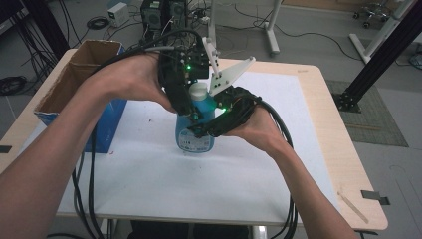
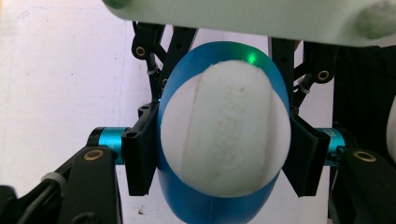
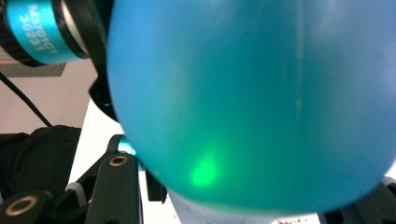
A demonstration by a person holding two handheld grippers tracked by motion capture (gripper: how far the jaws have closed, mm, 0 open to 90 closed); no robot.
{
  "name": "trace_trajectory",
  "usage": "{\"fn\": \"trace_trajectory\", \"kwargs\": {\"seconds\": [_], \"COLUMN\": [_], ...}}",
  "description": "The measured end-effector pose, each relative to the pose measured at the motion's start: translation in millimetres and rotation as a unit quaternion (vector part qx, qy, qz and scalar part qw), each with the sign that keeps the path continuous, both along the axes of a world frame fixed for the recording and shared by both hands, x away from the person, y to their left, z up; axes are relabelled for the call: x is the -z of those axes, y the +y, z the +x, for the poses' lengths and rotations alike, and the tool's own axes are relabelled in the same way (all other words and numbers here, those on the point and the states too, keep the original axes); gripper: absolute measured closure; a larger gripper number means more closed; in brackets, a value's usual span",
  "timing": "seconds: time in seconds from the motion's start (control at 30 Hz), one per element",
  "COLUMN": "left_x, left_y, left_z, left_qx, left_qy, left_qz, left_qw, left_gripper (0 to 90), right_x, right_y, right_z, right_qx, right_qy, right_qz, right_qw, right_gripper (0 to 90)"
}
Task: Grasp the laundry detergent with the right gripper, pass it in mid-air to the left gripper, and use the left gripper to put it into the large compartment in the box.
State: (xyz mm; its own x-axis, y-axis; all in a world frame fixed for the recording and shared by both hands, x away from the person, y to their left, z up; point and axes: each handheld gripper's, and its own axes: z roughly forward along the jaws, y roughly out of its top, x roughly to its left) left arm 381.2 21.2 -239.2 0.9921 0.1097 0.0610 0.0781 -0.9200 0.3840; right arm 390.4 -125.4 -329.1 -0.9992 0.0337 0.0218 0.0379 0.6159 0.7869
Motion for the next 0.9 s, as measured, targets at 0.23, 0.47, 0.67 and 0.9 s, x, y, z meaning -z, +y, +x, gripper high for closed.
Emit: {"fn": "trace_trajectory", "kwargs": {"seconds": [0.23, 0.47, 0.67, 0.9], "left_x": [0.8, 1.5, 4.0, 4.0], "left_y": [-0.7, -1.3, -1.6, -0.2], "left_z": [0.2, -0.3, -0.8, -1.4], "left_qx": [0.0, -0.001, -0.002, -0.002], "left_qy": [0.0, 0.003, -0.001, 0.001], "left_qz": [0.005, 0.009, 0.017, 0.014], "left_qw": [1.0, 1.0, 0.9999, 0.9999], "left_gripper": [37.7, 37.7, 37.6, 37.6], "right_x": [1.1, 2.7, 2.6, 2.8], "right_y": [0.1, 0.6, -1.8, -2.7], "right_z": [0.2, -0.2, -1.2, -1.5], "right_qx": [0.0, 0.0, -0.003, 0.004], "right_qy": [0.0, -0.002, 0.006, 0.002], "right_qz": [0.0, 0.002, 0.018, 0.01], "right_qw": [1.0, 1.0, 0.9998, 0.9999], "right_gripper": [45.4, 44.3, 38.6, 34.1]}}
